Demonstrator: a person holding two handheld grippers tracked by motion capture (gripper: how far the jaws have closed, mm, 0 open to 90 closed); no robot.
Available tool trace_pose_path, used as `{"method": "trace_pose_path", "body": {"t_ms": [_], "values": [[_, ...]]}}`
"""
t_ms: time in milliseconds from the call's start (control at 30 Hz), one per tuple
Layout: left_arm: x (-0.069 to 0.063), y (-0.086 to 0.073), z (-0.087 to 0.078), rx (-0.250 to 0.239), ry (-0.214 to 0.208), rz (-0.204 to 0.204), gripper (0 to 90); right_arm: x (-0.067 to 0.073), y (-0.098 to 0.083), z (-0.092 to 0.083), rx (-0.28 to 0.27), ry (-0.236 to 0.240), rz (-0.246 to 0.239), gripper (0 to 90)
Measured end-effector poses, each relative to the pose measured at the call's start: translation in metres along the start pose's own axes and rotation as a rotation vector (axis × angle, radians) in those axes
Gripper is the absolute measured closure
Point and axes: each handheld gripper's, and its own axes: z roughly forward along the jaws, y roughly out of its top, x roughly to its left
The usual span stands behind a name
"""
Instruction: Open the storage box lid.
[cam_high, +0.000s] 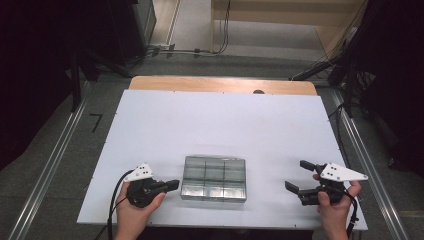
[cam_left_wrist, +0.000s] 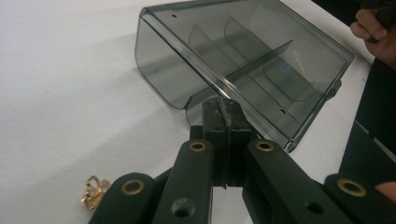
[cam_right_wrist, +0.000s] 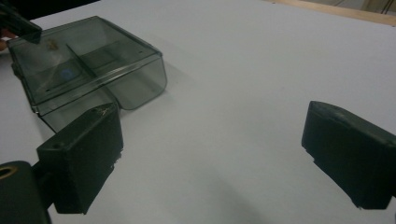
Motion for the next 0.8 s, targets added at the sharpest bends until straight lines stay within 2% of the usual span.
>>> {"method": "trace_pose_path", "body": {"t_ms": [67,100,133,300,400,433,500,567,667,800], "values": [[-0.001,0.0,0.002,0.002,-0.003,0.006,90.0,0.007,0.004,0.004,0.005,0.037,0.008,10.9],[-0.002,0.0,0.002,0.001,-0.004,0.005,90.0,0.007,0.004,0.004,0.005,0.037,0.008,10.9],[-0.002,0.0,0.003,-0.001,-0.007,0.004,90.0,0.014,0.007,0.009,0.013,0.065,0.016,16.7],[-0.003,-0.001,0.005,0.015,-0.004,0.01,90.0,0.032,0.013,0.02,0.055,0.122,0.014,36.0],[-0.001,-0.002,0.005,0.024,-0.007,0.007,90.0,0.041,0.014,0.029,0.076,0.195,0.015,49.7],[0.0,-0.002,0.005,0.029,-0.007,0.006,90.0,0.043,0.014,0.03,0.08,0.206,0.013,54.0],[0.0,-0.002,0.004,0.031,-0.013,0.002,90.0,0.049,0.013,0.035,0.075,0.21,-0.008,63.9],[0.0,-0.003,0.002,0.038,-0.025,0.001,90.0,0.056,0.012,0.039,0.099,0.196,-0.04,73.5],[-0.001,-0.004,0.001,0.04,-0.035,0.003,90.0,0.063,0.01,0.046,0.152,0.245,-0.057,84.4],[-0.006,-0.006,-0.001,0.048,-0.048,0.009,90.0,0.072,0.006,0.057,0.225,0.293,-0.087,88.1]]}}
